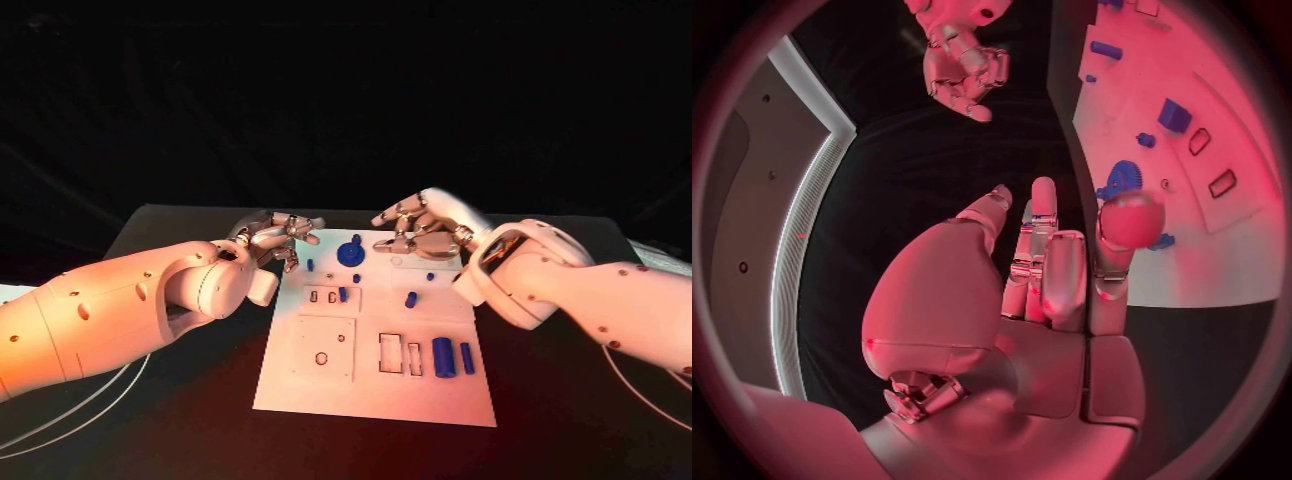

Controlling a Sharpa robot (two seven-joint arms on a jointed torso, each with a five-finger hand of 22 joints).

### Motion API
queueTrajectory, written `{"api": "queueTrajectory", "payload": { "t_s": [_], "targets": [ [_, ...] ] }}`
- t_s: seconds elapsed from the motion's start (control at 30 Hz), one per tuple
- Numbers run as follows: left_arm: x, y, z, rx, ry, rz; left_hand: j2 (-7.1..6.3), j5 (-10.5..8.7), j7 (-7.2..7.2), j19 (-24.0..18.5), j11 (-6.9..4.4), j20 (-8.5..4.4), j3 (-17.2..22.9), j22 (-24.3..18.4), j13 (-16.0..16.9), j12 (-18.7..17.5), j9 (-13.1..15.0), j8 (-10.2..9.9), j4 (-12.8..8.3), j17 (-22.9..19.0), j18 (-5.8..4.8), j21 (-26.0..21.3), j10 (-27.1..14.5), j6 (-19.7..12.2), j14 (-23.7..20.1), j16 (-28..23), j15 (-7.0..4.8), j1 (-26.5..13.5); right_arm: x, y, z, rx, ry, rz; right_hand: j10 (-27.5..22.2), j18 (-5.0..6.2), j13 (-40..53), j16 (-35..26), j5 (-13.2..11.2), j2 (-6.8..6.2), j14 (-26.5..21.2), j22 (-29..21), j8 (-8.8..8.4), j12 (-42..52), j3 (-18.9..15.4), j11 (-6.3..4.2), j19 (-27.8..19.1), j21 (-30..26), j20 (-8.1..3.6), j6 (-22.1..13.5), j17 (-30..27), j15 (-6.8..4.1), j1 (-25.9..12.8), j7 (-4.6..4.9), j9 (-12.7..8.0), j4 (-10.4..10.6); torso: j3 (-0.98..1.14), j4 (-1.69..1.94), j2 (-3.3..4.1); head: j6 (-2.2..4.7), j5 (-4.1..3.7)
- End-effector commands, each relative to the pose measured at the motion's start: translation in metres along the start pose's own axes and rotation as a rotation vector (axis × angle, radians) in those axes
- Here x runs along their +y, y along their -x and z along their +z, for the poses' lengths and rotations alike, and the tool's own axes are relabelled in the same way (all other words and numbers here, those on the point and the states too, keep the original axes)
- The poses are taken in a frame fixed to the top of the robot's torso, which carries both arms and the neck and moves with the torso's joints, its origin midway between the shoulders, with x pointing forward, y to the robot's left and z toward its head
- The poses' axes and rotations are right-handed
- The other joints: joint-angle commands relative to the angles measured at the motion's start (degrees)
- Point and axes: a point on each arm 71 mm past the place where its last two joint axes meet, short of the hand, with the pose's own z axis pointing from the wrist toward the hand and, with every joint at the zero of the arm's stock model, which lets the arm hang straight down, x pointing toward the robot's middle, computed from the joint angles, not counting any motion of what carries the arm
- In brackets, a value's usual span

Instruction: Assemble the parts on the task board

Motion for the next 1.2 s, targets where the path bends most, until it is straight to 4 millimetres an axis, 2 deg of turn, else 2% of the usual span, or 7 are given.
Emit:
{"api": "queueTrajectory", "payload": {
  "t_s": [0.03, 0.23, 0.27, 0.5, 0.63, 0.77, 1.2],
  "targets": [
    [0.003, -0.005, 0.003, 0.128, 0.226, 0.327, 0.84, -0.23, -0.36, -1.51, -0.63, 0.09, -2.26, 5.78, 6.82, 7.29, 0.94, 1.58, 3.27, 6.82, -1.28, 5.58, -3.0, -0.29, 3.89, 6.64, -0.05, -3.13, -0.009, 0.017, -0.006, 0.007, -0.038, 0.224, 0.39, 0.35, -0.05, 0.07, -0.27, 0.55, 1.81, 0.27, 0.31, 0.48, 0.03, -0.21, -0.1, -0.04, -0.02, 0.23, 0.29, 0.25, 0.47, -0.1, 0.08, -0.22, 0.1, -0.35, -0.54, 0.0, -0.02],
    [-0.011, -0.002, 0.012, 0.176, 0.385, 0.679, 1.31, -1.02, -0.87, -1.25, -0.73, -0.14, -8.58, 18.42, 19.04, 20.5, 3.83, 6.1, 8.36, 15.87, -2.29, 16.0, -7.53, -0.3, 5.56, 14.89, -0.66, -4.33, -0.032, 0.055, -0.017, -0.097, -0.112, 0.262, 0.9, 0.28, 0.27, 0.24, -0.03, 0.91, 1.93, 0.56, 0.34, 1.01, 0.11, -0.28, 0.14, 0.11, -0.08, 0.27, 0.49, 0.18, 0.82, -0.13, 0.07, -0.35, 0.45, -0.88, -1.0, -0.18, 0.67],
    [-0.012, -0.002, 0.014, 0.178, 0.421, 0.73, 1.91, -1.13, -1.03, -1.28, -0.84, -0.05, -10.74, 20.24, 24.56, 25.9, 5.24, 8.01, 9.09, 16.99, -2.47, 17.53, -8.68, -0.92, 5.85, 15.9, -0.85, -3.64, -0.036, 0.06, -0.019, -0.112, -0.123, 0.262, 0.92, 0.27, 0.18, 0.15, 0.1, 1.01, 1.92, 0.6, 0.38, 0.97, 0.12, -0.3, 0.19, 0.14, -0.1, 0.33, 0.41, 0.17, 0.89, -0.15, 0.07, -0.38, 0.54, -0.91, -1.07, -0.2, 0.7],
    [-0.014, -0.013, 0.024, 0.213, 0.503, 0.866, 4.4, -1.28, -2.0, -1.12, -1.84, -0.84, -14.75, 20.56, 32.35, 33.41, 10.23, 14.02, 9.2, 16.66, -2.34, 17.71, -8.73, -1.71, 5.75, 15.58, -1.35, -3.58, -0.043, 0.07, -0.023, -0.138, -0.143, 0.263, 1.23, 0.27, 0.23, 0.01, 0.98, 1.24, 1.96, 0.6, 0.51, 1.22, 0.07, -0.36, 0.26, 0.13, -0.18, 0.54, 0.3, 0.1, 1.04, -0.19, 0.08, -0.44, 0.82, -0.93, -1.22, -0.35, 0.85],
    [-0.014, -0.023, 0.031, 0.233, 0.53, 0.929, 5.32, -2.17, -3.3, 0.24, -2.66, -1.46, -17.82, 24.94, 39.23, 39.98, 16.82, 20.58, 8.97, 17.49, -3.15, 20.61, -6.21, -2.96, 6.0, 16.37, -2.36, -3.63, -0.044, 0.07, -0.022, -0.137, -0.147, 0.265, 1.24, 0.26, 0.22, -0.01, 1.03, 1.24, 1.96, 0.61, 0.5, 1.23, 0.06, -0.36, 0.27, 0.14, -0.19, 0.52, 0.28, 0.1, 1.04, -0.18, 0.08, -0.44, 0.81, -1.09, -1.04, -0.39, 1.2],
    [-0.012, -0.028, 0.038, 0.233, 0.554, 0.962, 6.68, -3.35, -3.56, 0.97, -3.27, -1.8, -20.59, 27.74, 42.38, 42.93, 22.58, 25.09, 9.0, 17.49, -3.64, 22.51, -5.45, -5.8, 6.0, 16.37, -2.32, -4.7, -0.044, 0.069, -0.021, -0.133, -0.151, 0.263, 1.18, 0.28, 0.09, -0.09, 1.07, 1.24, 1.94, 0.54, 0.47, 1.11, 0.02, -0.35, 0.23, 0.1, -0.19, 0.48, 0.2, 0.1, 1.0, -0.17, 0.06, -0.42, 0.72, -0.98, -1.07, -0.54, 1.01],
    [-0.01, -0.047, 0.051, 0.272, 0.577, 1.023, 6.43, -3.71, -3.89, 2.02, -3.5, -2.08, -24.46, 31.26, 47.53, 47.44, 26.21, 27.3, 9.44, 17.49, -4.31, 24.74, -3.14, -7.46, 6.0, 16.37, -2.75, -6.87, -0.045, 0.068, -0.02, -0.121, -0.165, 0.255, 1.1, 0.3, -0.1, -0.28, 1.15, 1.23, 1.91, 0.42, 0.43, 0.95, -0.07, -0.33, 0.17, 0.03, -0.2, 0.39, 0.01, 0.1, 0.91, -0.15, 0.04, -0.37, 0.66, -0.94, -1.03, -1.21, 0.85]
  ]
}}
